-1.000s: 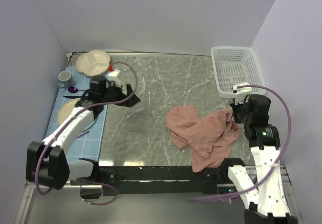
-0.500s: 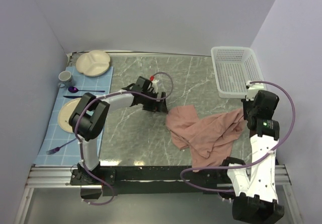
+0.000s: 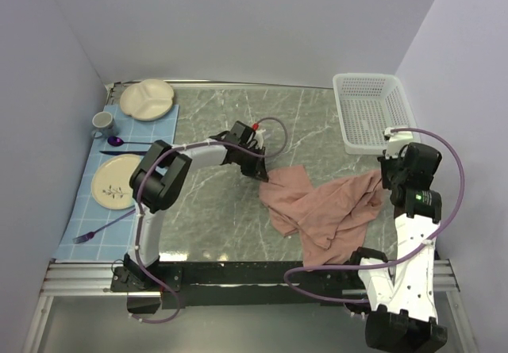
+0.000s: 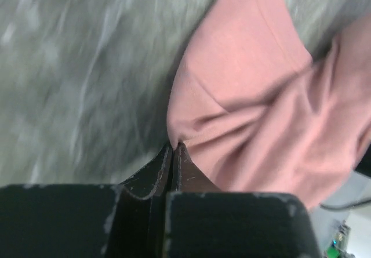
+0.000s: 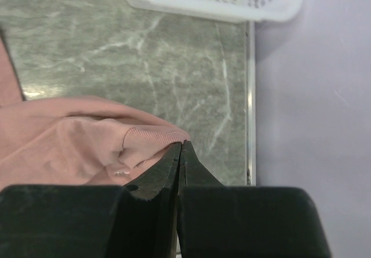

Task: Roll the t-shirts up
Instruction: Place the T-shirt at the center of the board.

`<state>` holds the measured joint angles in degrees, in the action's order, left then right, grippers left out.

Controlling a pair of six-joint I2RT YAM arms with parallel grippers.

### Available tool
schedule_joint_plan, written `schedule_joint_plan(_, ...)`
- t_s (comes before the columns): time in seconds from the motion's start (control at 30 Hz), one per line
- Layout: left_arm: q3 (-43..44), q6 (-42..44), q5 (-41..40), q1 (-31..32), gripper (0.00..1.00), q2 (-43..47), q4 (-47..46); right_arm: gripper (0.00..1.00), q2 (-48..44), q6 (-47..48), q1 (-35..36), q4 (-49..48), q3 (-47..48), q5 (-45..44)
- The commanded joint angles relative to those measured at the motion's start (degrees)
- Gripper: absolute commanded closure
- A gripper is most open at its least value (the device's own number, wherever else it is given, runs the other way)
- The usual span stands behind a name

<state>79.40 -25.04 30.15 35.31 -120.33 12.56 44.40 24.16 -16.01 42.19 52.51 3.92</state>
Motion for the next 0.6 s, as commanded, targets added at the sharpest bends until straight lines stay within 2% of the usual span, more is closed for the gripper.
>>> schedule_joint_plan(0.0,-2.7,3.8,1.2,-5.1,0.99,14.3,4.4,1.00,-0.5,3.0,0.5,-3.0,6.4,11.0)
schedule_joint_plan(0.13,-4.6,7.2,-0.4,-10.1,0.99,28.3,10.5,1.00,1.0,1.4,4.4,-3.5,12.7,16.2)
schedule_joint_plan(0.27,-6.5,8.5,-1.4,-12.3,0.99,42.9,14.9,1.00,1.7,-1.7,9.8,-5.2,16.7,16.4)
schedule_joint_plan(0.37,-8.0,9.0,-3.0,-13.1,0.99,50.5,17.5,1.00,0.7,-6.2,9.8,-6.1,16.2,14.0)
schedule_joint_plan(0.5,-7.4,10.0,-4.0,-15.7,0.99,55.4,22.8,1.00,-1.7,-9.6,8.8,-5.0,12.6,9.0)
schedule_joint_plan(0.57,-4.8,11.1,-4.7,-16.1,0.99,56.4,24.6,1.00,-2.3,-9.1,6.9,-2.7,12.5,11.7)
